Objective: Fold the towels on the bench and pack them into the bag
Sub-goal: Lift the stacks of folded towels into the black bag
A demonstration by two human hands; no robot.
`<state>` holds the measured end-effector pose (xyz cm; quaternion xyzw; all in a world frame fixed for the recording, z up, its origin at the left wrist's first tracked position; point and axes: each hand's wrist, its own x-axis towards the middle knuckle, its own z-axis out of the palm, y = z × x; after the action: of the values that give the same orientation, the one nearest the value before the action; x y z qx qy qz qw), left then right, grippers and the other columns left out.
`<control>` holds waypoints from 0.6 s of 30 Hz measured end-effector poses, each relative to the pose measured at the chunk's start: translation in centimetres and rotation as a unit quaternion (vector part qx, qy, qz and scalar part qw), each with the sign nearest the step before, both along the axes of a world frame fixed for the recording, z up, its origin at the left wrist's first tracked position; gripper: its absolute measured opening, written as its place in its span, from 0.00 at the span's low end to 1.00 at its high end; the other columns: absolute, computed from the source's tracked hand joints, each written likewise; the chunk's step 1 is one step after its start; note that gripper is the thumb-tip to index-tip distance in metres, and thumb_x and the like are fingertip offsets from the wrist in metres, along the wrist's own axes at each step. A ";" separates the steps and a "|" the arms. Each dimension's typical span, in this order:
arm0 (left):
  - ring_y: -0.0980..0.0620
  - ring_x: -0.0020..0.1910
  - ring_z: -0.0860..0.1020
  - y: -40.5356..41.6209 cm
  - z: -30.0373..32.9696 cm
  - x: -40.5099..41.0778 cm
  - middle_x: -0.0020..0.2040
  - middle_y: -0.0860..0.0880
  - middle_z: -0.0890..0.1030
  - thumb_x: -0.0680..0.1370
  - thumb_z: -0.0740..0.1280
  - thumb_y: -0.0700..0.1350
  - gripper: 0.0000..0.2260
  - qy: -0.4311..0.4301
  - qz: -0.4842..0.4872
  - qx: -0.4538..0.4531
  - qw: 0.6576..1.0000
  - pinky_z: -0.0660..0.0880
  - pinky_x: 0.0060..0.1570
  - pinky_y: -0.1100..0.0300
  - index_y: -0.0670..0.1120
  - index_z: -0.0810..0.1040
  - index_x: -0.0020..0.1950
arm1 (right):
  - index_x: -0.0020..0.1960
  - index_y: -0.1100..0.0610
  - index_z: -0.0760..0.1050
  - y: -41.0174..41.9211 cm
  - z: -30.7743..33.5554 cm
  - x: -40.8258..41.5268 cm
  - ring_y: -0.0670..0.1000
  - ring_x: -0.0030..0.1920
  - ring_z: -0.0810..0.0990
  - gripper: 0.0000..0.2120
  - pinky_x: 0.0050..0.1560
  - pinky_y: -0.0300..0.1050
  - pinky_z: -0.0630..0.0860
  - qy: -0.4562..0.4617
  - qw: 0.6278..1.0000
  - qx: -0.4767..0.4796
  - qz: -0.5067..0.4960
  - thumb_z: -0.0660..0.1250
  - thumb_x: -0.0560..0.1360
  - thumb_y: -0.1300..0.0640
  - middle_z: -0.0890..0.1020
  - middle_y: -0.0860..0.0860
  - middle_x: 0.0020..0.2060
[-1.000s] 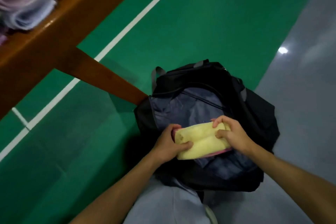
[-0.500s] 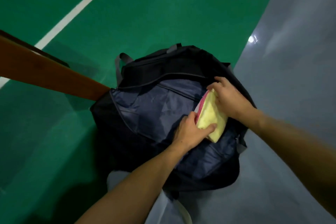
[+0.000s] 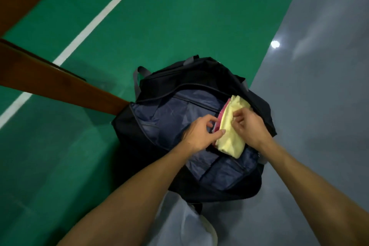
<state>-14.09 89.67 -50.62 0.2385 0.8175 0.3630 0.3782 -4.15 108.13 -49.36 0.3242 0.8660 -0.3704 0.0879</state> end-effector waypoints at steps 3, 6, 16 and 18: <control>0.55 0.48 0.82 -3.3 3.7 -1.3 0.50 0.57 0.82 0.77 0.74 0.61 0.19 -0.005 0.021 0.005 1.000 0.80 0.50 0.55 0.54 0.80 0.64 | 0.64 0.54 0.76 -1.7 3.2 0.2 0.49 0.52 0.82 0.14 0.55 0.46 0.78 0.007 0.998 0.018 0.062 0.72 0.80 0.53 0.81 0.48 0.55; 0.58 0.44 0.83 -7.6 8.2 -2.2 0.45 0.59 0.84 0.75 0.71 0.66 0.17 0.044 0.044 0.000 0.998 0.82 0.51 0.49 0.58 0.80 0.59 | 0.65 0.50 0.75 -4.0 7.8 -0.1 0.48 0.48 0.82 0.14 0.53 0.52 0.81 0.027 0.988 0.055 0.139 0.71 0.80 0.50 0.80 0.47 0.55; 0.64 0.33 0.77 -23.4 29.0 -1.7 0.44 0.58 0.85 0.80 0.73 0.53 0.08 0.179 0.091 0.000 0.980 0.76 0.41 0.59 0.54 0.82 0.58 | 0.67 0.47 0.73 -15.5 27.7 -1.8 0.49 0.60 0.80 0.14 0.57 0.49 0.77 0.052 0.904 0.177 0.386 0.65 0.83 0.44 0.79 0.44 0.62; 0.62 0.34 0.79 -26.5 33.1 -0.5 0.46 0.59 0.84 0.81 0.72 0.53 0.09 0.209 0.101 0.008 0.973 0.76 0.40 0.60 0.54 0.81 0.59 | 0.66 0.46 0.73 -18.4 31.2 -1.9 0.49 0.58 0.80 0.14 0.56 0.51 0.79 0.089 0.895 0.172 0.402 0.66 0.83 0.44 0.80 0.44 0.60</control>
<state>-14.57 63.21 -17.54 0.2281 0.8954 0.3478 0.1588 -6.05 89.74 -18.13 -0.0761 0.9768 -0.1759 0.0953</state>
